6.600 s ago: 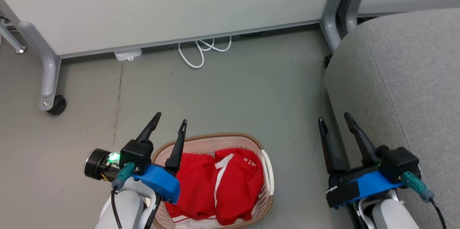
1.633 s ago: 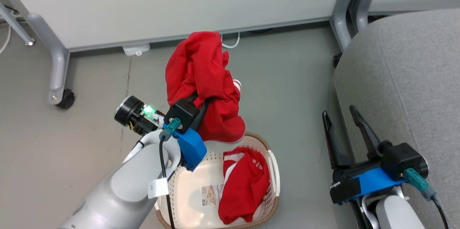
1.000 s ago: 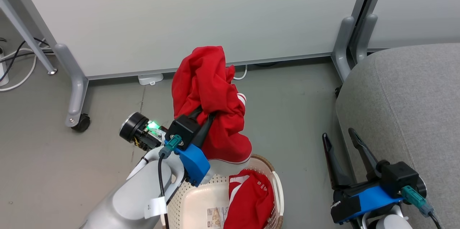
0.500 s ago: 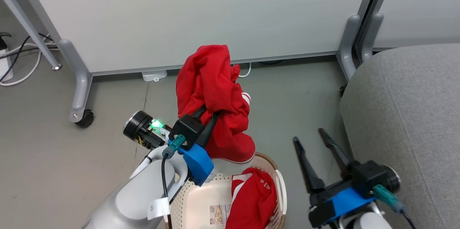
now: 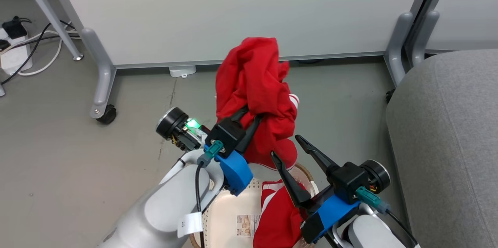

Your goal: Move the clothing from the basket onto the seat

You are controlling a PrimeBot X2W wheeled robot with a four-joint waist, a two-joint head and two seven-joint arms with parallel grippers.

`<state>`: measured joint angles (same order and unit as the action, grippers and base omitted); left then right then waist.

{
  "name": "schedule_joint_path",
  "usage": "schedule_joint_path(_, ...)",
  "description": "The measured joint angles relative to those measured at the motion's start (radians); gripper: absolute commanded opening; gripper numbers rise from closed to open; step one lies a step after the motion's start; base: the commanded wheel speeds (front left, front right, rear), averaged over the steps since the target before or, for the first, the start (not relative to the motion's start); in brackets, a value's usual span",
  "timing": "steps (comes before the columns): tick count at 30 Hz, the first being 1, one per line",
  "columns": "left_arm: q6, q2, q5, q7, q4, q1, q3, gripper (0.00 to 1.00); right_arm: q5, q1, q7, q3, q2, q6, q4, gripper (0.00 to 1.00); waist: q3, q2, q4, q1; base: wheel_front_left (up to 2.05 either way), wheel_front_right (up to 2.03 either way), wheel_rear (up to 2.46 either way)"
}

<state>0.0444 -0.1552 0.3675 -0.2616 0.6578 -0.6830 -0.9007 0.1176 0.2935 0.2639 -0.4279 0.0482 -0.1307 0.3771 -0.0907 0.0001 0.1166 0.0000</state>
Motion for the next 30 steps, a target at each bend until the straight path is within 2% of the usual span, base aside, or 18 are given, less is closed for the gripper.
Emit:
schedule_joint_path(12, 0.013, 0.036, -0.018, 0.0, -0.031, -0.015, -0.013, 0.0, 0.082, 0.106, 0.0, -0.054, 0.0, 0.0, 0.12, 1.0, -0.022, 0.0, 0.034, 0.0, 0.0, 0.0, 0.0)
schedule_joint_path(20, 0.02, 0.053, -0.023, 0.0, -0.042, -0.015, -0.016, 0.0, 0.114, 0.152, 0.0, -0.047, 0.0, 0.0, 0.123, 1.0, -0.029, 0.0, 0.051, 0.0001, 0.0, 0.0, 0.0)
schedule_joint_path(21, 0.022, 0.053, -0.023, 0.0, -0.042, -0.015, -0.016, 0.0, 0.114, 0.153, 0.0, -0.045, 0.0, 0.0, 0.122, 0.97, -0.028, 0.0, 0.052, 0.0, 0.0, 0.0, 0.0)
schedule_joint_path(22, 0.023, 0.054, -0.023, 0.0, -0.042, -0.015, -0.015, 0.0, 0.114, 0.153, 0.0, -0.045, 0.0, 0.0, 0.123, 0.36, -0.028, 0.0, 0.053, 0.0001, 0.0, 0.0, 0.0)
schedule_joint_path(23, 0.024, 0.055, -0.024, 0.0, -0.042, -0.015, -0.015, 0.0, 0.113, 0.153, 0.0, -0.046, 0.0, 0.0, 0.122, 0.0, -0.027, 0.0, 0.053, 0.0, 0.0, 0.0, 0.0)
schedule_joint_path(30, 0.026, 0.058, -0.026, 0.0, -0.04, -0.015, -0.011, 0.0, 0.11, 0.15, 0.0, -0.047, 0.0, 0.0, 0.115, 0.0, -0.024, 0.0, 0.052, 0.0, 0.0, 0.0, 0.0)
